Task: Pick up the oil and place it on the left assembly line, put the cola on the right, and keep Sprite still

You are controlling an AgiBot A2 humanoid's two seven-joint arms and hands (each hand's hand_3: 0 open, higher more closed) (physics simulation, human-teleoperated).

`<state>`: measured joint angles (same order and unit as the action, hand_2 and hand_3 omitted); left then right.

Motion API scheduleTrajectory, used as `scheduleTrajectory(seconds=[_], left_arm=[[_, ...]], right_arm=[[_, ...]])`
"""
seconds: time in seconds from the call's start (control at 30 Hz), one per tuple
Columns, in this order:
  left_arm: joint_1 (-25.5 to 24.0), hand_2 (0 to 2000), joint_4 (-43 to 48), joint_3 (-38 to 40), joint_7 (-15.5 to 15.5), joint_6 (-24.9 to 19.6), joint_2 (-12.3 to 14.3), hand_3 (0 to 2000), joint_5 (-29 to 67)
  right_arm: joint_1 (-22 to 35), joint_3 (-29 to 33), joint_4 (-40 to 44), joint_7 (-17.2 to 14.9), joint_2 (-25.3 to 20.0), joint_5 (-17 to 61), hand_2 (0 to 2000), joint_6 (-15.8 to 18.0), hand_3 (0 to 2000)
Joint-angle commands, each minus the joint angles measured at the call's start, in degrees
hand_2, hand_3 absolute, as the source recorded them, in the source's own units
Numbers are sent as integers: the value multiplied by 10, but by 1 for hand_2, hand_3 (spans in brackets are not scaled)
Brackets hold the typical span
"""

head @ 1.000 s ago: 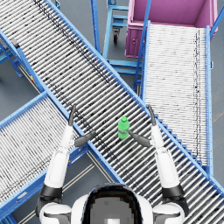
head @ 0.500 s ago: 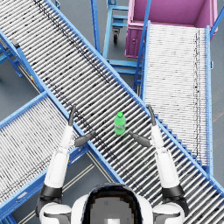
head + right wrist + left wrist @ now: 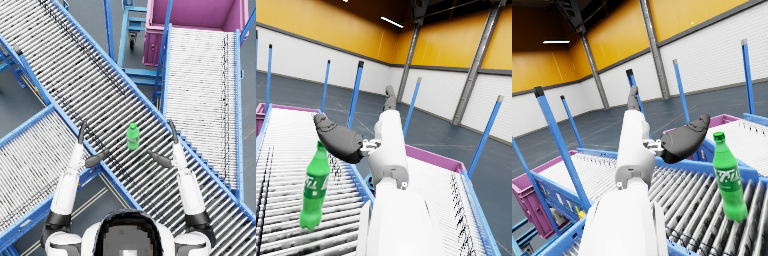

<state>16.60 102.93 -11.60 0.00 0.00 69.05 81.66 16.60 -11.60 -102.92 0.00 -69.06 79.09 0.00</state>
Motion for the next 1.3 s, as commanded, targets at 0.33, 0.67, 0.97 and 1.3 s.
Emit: scheduleTrajectory(seconds=[0.33,0.67,0.97,1.3], left_arm=[[0,0,0,0,0,0,0,0,0],[0,0,0,0,0,0,0,0,0],[0,0,0,0,0,0,0,0,0],[0,0,0,0,0,0,0,0,0]], right_arm=[[0,0,0,0,0,0,0,0,0],[0,0,0,0,0,0,0,0,0],[0,0,0,0,0,0,0,0,0],[0,0,0,0,0,0,0,0,0]])
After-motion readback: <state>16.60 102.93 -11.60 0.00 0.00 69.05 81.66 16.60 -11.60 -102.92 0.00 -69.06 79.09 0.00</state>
